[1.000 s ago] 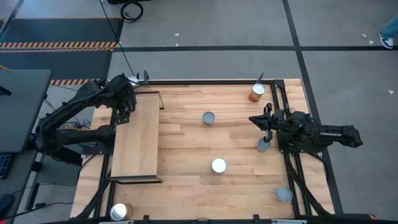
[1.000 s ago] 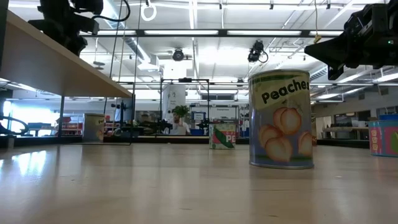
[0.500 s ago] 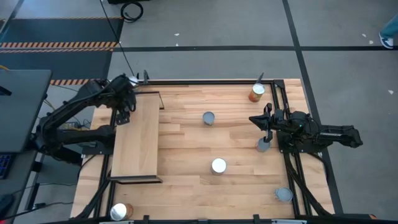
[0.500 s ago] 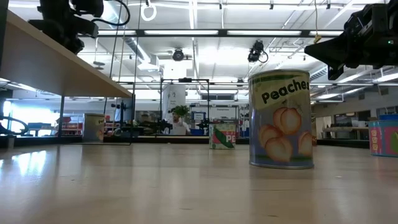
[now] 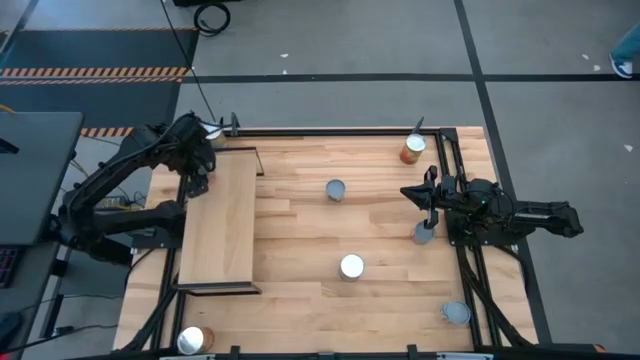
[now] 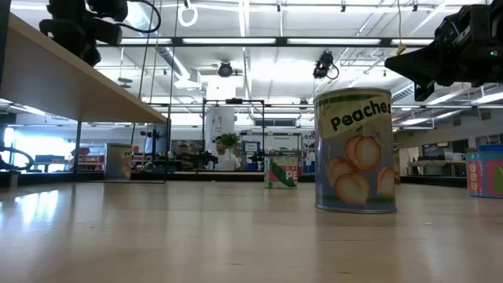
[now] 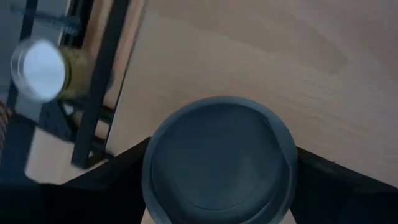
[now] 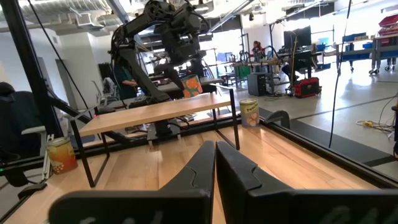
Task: Pick and place cans onto a shelf
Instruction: Put the canned orange on the shelf
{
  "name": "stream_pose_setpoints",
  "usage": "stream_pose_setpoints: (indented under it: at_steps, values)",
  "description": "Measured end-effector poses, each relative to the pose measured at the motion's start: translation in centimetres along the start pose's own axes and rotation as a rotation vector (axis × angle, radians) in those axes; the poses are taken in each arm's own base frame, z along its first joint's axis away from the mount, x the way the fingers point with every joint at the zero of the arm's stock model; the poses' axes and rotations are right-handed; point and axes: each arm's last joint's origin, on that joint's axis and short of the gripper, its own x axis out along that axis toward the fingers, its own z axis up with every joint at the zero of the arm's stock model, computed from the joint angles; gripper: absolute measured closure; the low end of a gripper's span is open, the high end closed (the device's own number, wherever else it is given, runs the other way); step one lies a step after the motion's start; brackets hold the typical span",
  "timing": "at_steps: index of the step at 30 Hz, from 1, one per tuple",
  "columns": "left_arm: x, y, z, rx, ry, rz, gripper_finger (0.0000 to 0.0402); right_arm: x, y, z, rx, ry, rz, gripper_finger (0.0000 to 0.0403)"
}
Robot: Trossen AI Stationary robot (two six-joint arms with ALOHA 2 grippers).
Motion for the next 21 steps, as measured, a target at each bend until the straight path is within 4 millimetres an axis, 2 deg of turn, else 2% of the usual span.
stream_pose_setpoints:
  at_steps: [3,6,16,21]
  values:
    - [0.13,0.29,-0.02,-0.083,0.011,0.003,0.0087,0.00,0.00,0.00,0.000,0.000,0.000,0.0383]
    - [0.12,0.37,-0.02,-0.091,0.009,0.013,0.0087,0.00,0.00,0.00,0.000,0.000,0.000,0.0383]
    - [0.12,0.35,0.03,0.022,0.001,0.002,0.0111,0.00,0.00,0.00,0.000,0.000,0.000,0.0383]
    - [0.12,0.37,0.12,0.077,-0.009,0.005,0.0111,0.00,0.00,0.00,0.000,0.000,0.000,0.0383]
